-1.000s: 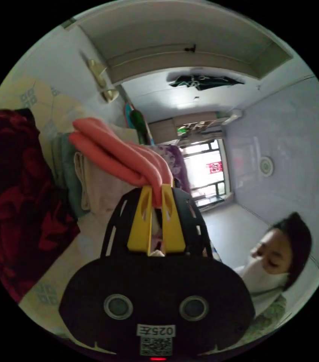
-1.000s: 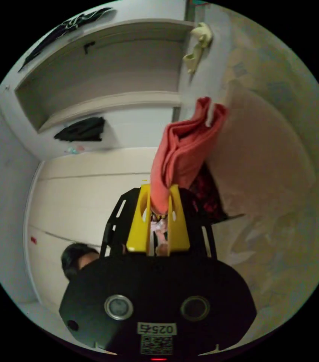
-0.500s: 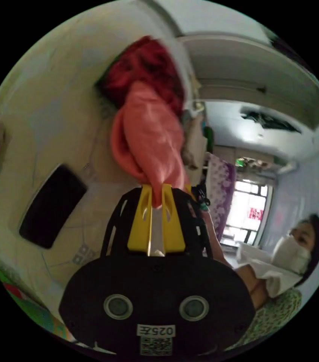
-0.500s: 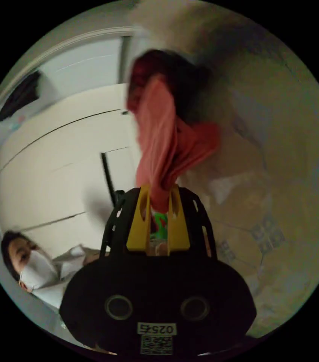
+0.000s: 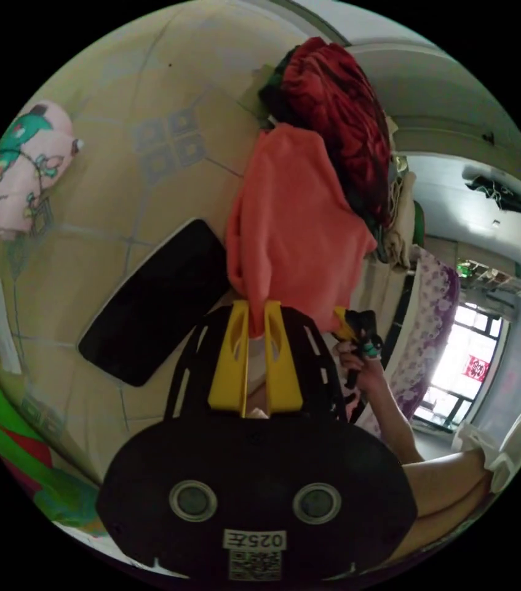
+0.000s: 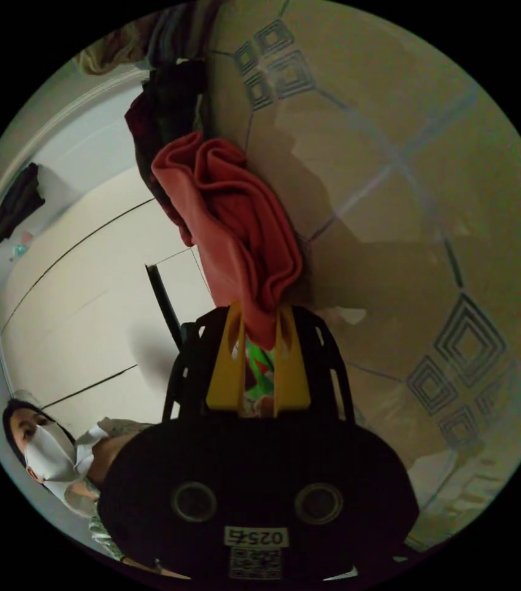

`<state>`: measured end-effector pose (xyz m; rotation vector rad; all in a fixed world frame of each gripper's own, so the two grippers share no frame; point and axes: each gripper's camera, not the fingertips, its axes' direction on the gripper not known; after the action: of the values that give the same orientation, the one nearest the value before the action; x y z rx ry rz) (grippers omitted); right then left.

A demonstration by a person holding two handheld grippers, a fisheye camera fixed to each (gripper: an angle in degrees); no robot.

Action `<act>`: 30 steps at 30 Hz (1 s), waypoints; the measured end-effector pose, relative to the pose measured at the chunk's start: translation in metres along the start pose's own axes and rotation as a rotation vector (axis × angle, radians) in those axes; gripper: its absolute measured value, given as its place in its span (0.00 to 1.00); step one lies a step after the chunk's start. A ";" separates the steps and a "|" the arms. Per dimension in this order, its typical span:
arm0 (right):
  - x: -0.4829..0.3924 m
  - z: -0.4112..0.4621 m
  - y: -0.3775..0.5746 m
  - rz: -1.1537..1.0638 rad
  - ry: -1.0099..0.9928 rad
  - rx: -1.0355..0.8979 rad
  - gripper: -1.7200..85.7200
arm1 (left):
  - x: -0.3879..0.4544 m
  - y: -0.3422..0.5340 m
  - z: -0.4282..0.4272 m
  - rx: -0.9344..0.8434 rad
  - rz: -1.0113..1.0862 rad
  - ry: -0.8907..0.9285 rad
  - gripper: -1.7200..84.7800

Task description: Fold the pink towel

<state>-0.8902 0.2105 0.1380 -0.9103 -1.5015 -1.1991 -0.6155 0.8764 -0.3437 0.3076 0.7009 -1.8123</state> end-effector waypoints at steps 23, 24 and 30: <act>-0.298 0.114 0.053 -0.776 0.685 0.222 0.02 | 0.090 -0.074 0.099 0.233 0.493 -0.481 0.01; -0.300 0.137 0.033 -0.716 0.820 0.184 0.01 | 0.083 -0.086 0.119 0.214 0.489 -0.581 0.01; -0.323 0.135 0.040 -0.657 0.652 0.238 0.01 | 0.063 -0.105 0.136 0.259 0.414 -0.458 0.01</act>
<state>-0.8040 0.3569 -0.1708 0.1757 -1.3716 -1.5345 -0.7171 0.7682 -0.2367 0.1783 0.0698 -1.4955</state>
